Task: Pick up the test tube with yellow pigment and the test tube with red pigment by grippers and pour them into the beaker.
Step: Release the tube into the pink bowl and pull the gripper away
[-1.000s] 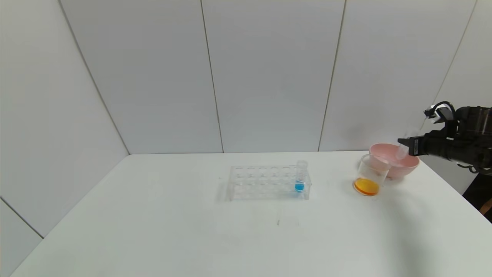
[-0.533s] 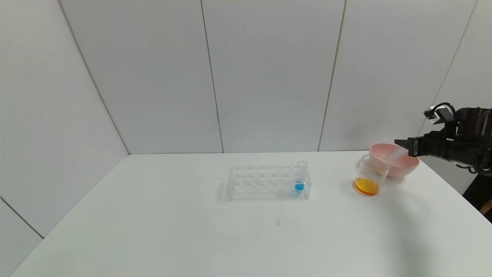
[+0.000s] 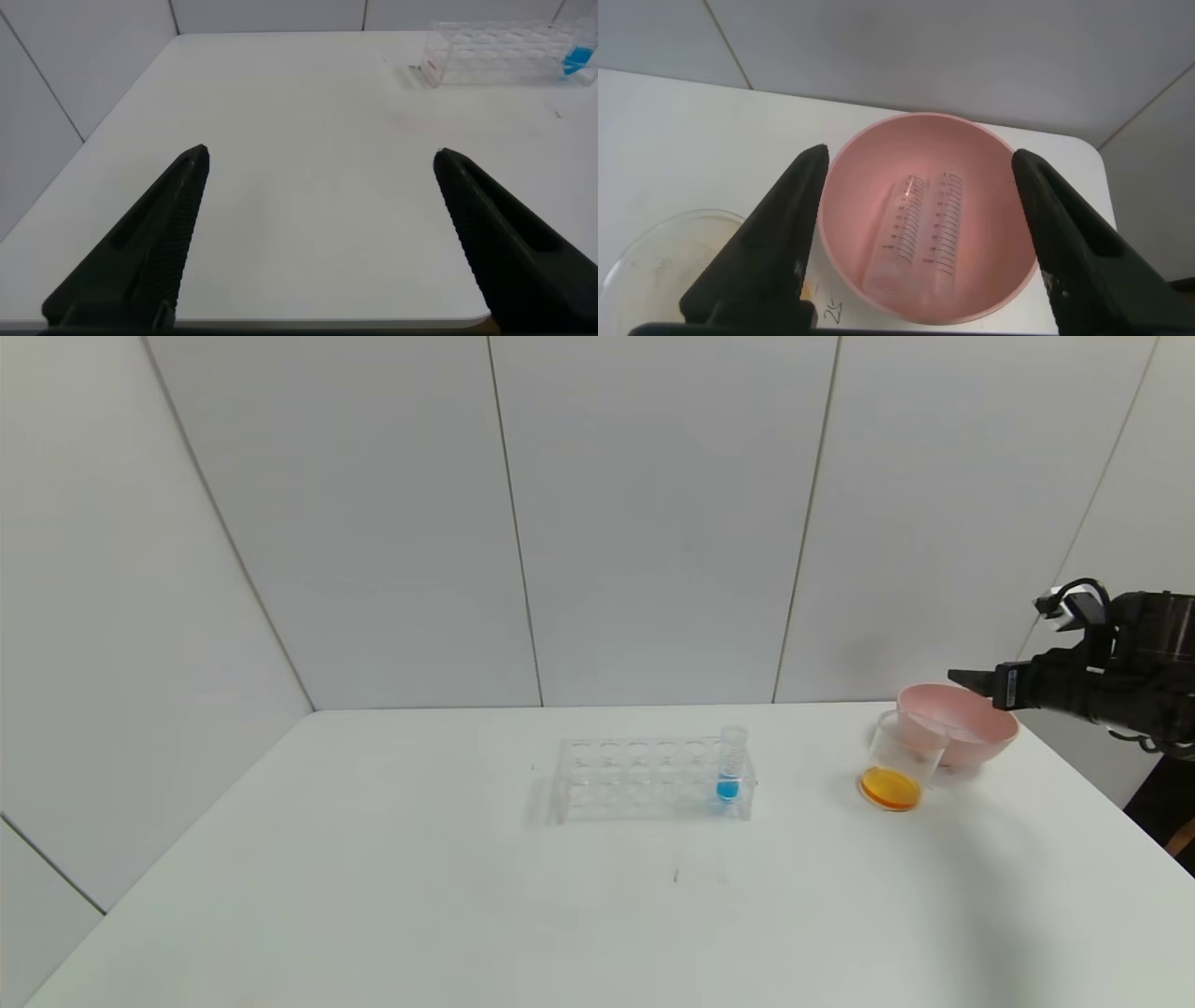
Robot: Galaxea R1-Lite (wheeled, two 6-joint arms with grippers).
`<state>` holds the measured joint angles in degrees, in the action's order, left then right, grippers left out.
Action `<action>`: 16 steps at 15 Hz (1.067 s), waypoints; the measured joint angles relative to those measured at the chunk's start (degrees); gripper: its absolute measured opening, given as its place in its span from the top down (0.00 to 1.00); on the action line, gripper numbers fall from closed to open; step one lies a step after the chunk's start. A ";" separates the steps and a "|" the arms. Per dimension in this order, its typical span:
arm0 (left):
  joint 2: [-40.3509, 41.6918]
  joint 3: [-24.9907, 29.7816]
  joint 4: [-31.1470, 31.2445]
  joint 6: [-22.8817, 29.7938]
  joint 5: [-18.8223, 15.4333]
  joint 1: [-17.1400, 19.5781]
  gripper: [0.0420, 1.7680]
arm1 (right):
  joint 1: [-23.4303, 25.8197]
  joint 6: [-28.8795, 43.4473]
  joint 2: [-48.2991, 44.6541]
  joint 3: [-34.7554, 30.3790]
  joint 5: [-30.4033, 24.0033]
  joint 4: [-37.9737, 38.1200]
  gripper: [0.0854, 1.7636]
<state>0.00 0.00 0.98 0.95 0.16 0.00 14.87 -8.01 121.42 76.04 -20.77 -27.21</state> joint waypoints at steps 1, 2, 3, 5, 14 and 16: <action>0.00 0.00 0.00 0.00 0.00 0.00 0.03 | -0.46 1.44 -0.91 -0.16 0.17 0.04 0.19; 0.00 0.00 0.00 0.00 0.00 0.00 0.03 | -1.29 2.65 -1.85 -0.41 1.56 0.20 0.17; 0.00 0.00 0.00 0.00 0.00 0.00 0.03 | -2.50 3.30 -2.71 -0.88 4.24 0.20 0.15; 0.00 0.00 0.00 0.00 0.00 0.00 0.03 | -5.75 5.45 -4.00 -1.82 10.13 0.00 0.13; 0.00 0.00 0.00 0.00 0.00 0.00 0.03 | -17.65 11.01 -15.27 -11.14 20.64 -0.32 0.06; 0.00 0.00 0.00 0.00 0.00 0.00 0.03 | -17.70 10.98 -20.10 -14.17 18.79 0.15 0.06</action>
<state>0.00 0.00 0.98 0.95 0.16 0.00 -2.83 2.97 101.32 61.88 -1.99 -27.06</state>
